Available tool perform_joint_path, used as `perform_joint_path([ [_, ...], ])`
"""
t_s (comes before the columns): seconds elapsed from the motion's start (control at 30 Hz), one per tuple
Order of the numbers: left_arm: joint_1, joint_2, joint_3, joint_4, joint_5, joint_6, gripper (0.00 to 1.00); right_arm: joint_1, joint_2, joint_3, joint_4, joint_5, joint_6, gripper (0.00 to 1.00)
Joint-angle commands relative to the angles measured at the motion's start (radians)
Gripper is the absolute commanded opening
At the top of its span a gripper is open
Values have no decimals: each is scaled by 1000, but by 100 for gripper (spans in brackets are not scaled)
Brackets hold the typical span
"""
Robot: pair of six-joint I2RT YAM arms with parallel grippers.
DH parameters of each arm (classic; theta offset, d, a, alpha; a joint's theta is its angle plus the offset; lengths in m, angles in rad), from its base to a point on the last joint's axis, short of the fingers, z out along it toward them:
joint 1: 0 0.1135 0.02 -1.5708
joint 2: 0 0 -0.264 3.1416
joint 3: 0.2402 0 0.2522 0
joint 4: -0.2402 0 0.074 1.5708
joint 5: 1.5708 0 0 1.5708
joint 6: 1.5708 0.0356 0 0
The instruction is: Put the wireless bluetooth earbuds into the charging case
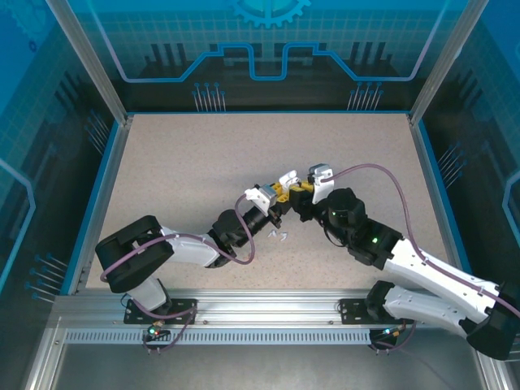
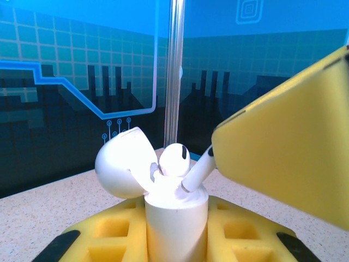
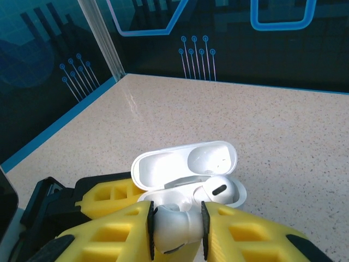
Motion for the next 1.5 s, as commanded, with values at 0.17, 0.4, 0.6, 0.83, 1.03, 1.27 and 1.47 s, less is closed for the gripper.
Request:
perform_joint_path([
  [0.17,-3,-4,16,48,-25,7,0,14,-11,-9,-44,-8,19,29],
  [0.4,-4,-1,17,48,-6,11,0,12,-5,-8,-46,-24,34,29],
  [0.6,-3,5,22,48,26,13,0,4,13,21,-35,-75,41,29],
  [0.83,-4,5,22,48,42,13,0,-1,44,34,-23,-106,51,29],
  [1.03,-4,3,21,48,42,17,0,-5,51,42,-45,-94,52,30],
  [1.27,-3,6,22,48,43,18,0,-12,49,60,-76,-88,55,33],
  [1.47,-4,11,25,48,43,15,0,-29,46,85,-96,-104,67,38],
])
